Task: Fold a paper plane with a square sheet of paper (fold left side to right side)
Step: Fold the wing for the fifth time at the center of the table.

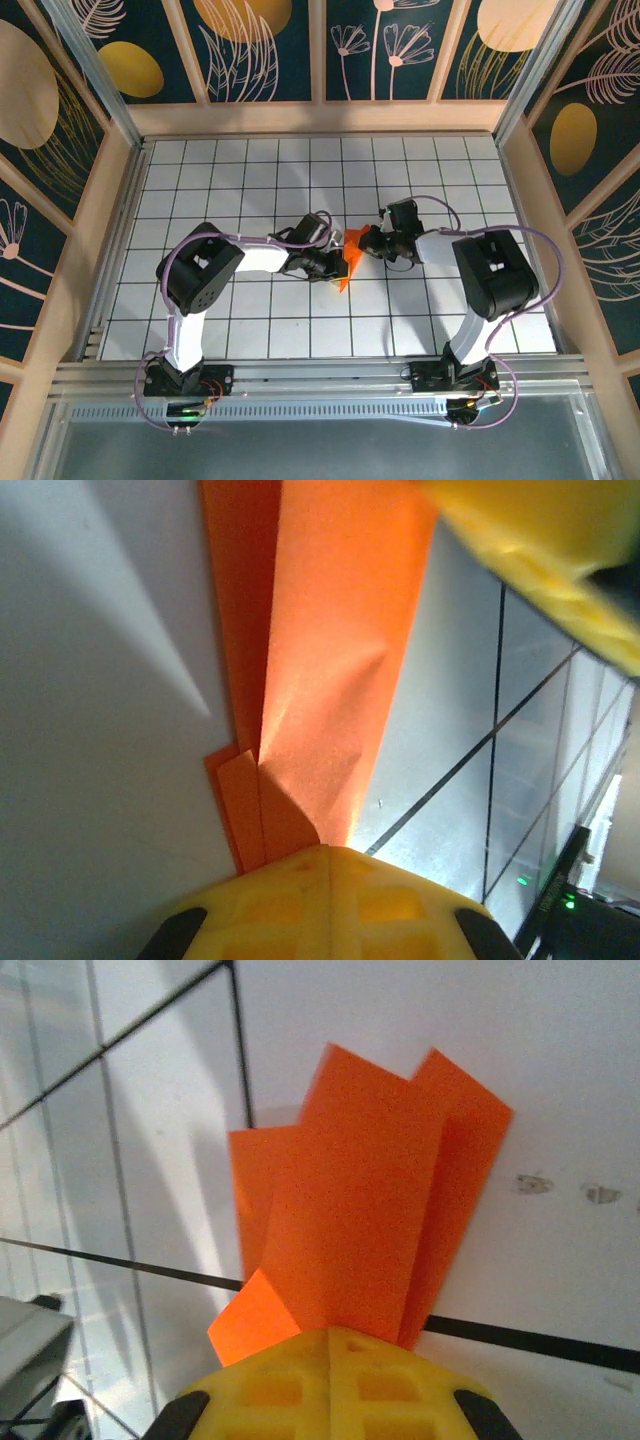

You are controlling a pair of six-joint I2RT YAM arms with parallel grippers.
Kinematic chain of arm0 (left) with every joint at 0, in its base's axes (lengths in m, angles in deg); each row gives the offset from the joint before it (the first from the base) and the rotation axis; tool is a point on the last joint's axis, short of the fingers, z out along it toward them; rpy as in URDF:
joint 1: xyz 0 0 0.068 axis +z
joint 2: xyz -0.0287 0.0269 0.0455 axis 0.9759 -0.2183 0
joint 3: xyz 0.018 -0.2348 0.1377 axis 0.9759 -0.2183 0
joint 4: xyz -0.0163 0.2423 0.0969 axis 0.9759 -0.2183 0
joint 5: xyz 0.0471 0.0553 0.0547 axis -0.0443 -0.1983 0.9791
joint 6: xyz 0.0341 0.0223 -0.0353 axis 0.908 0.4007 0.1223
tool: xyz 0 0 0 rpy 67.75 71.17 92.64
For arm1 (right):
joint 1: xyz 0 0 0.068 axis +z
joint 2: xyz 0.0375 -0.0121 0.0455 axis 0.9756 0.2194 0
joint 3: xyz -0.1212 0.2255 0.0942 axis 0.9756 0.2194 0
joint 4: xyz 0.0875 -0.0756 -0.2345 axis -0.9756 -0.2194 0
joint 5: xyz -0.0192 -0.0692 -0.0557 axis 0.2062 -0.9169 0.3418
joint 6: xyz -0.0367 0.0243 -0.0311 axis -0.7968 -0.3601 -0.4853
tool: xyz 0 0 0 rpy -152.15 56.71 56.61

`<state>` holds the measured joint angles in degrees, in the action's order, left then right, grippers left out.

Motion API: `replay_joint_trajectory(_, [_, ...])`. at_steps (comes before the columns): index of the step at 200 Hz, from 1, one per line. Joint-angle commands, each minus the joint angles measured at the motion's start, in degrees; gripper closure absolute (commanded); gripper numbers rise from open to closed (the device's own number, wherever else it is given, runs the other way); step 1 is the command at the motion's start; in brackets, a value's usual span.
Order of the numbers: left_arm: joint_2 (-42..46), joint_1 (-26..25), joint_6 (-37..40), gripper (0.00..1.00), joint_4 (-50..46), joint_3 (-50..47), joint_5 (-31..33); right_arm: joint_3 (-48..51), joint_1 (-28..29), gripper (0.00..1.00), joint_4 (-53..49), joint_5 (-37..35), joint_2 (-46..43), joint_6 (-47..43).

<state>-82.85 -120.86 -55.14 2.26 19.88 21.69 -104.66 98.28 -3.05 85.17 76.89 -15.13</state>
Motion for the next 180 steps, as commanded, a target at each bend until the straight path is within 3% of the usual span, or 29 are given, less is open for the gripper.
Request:
replay_joint_trajectory(1, [-1.46, -0.12, 3.23, 1.00, -9.54, -0.98, 9.89, 3.03, -1.10, 1.00, 4.03, 2.87, -5.29, -1.21])
replay_joint_trajectory(55, [-1.98, -0.22, 4.18, 1.00, -10.81, -1.44, 12.32, 8.29, 2.21, 1.00, 7.90, 2.19, -9.16, -1.76])
replay_joint_trajectory(180, [-1.87, -0.22, 4.51, 1.00, -12.61, -1.18, 14.34, 6.31, 5.03, 1.00, 8.23, -2.21, -0.35, -2.57])
